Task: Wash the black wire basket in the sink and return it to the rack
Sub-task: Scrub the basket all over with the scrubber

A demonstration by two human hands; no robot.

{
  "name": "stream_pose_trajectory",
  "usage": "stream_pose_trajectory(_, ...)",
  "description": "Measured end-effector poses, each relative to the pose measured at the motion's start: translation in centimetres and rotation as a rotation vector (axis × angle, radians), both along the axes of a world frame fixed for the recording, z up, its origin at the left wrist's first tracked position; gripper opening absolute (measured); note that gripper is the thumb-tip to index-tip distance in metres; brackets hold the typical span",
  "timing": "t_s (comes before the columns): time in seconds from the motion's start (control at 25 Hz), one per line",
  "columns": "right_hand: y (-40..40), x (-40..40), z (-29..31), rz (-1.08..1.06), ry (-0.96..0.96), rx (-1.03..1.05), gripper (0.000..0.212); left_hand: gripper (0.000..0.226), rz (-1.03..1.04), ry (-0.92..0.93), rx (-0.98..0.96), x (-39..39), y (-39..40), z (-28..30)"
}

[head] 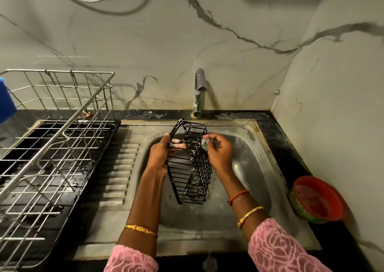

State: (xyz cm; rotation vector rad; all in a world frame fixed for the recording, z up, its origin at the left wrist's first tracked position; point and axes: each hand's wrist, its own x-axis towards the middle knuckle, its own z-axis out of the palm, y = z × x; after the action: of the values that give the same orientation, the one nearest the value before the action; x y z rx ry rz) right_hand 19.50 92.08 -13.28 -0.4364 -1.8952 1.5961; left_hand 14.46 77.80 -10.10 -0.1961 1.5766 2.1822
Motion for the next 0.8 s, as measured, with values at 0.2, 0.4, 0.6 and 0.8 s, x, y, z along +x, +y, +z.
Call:
stream_pose_trajectory(0.2, -2.4, 2.0, 1.1, 0.032, 0.161, -0.063, 0.013, 0.028, 0.107, 0.012, 0.059, -0.8, -0.2, 0.1)
stream_pose_trajectory(0.4, -4.9, 4.3, 0.3, 0.125, 0.244, 0.065, 0.017, 0.028, 0.19, -0.042, 0.157, -0.9, -0.8, -0.1)
stream_pose_trajectory(0.6, -3.9, 3.9, 0.6, 0.148, 0.224, 0.336, 0.026, 0.029, 0.089, -0.125, 0.335, -1.4, -1.7, -1.2)
stream_pose_trajectory(0.8, -2.1, 1.2, 3.5, 0.192, 0.173, 0.338, 0.031, 0.024, -0.008, -0.125, 0.333, -1.8, -2.4, -2.2)
